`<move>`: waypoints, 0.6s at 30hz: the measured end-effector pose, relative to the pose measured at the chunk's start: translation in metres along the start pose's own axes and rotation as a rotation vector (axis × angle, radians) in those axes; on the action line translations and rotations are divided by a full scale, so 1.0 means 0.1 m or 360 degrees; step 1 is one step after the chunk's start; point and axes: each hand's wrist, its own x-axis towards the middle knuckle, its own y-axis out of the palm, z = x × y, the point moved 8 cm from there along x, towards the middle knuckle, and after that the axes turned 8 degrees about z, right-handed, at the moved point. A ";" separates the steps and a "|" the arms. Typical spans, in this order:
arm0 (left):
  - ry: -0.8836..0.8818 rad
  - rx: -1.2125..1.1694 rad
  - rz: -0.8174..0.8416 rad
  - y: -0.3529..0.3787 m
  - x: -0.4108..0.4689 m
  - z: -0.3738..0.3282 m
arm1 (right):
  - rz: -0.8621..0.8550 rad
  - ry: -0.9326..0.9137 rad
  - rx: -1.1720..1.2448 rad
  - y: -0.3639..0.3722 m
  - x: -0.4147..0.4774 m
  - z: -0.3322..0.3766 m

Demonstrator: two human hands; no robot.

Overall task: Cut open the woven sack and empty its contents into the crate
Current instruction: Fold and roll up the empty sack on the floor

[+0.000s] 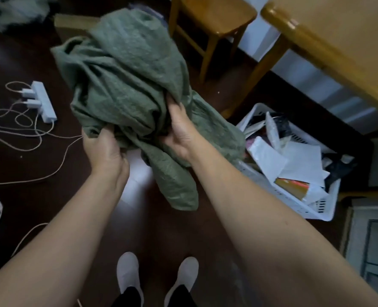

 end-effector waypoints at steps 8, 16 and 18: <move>-0.0603 -0.0381 -0.0289 -1.66 0.80 1.50 | 0.0158 0.0213 -0.0423 -0.27 0.95 -1.46; -0.0970 -0.0263 -0.0387 -2.53 0.83 3.15 | 0.0198 0.0431 -0.0984 -1.33 1.42 -2.80; -0.1032 -0.0332 -0.0363 -2.66 0.77 3.49 | 0.0178 0.0492 -0.1036 -1.63 1.48 -3.09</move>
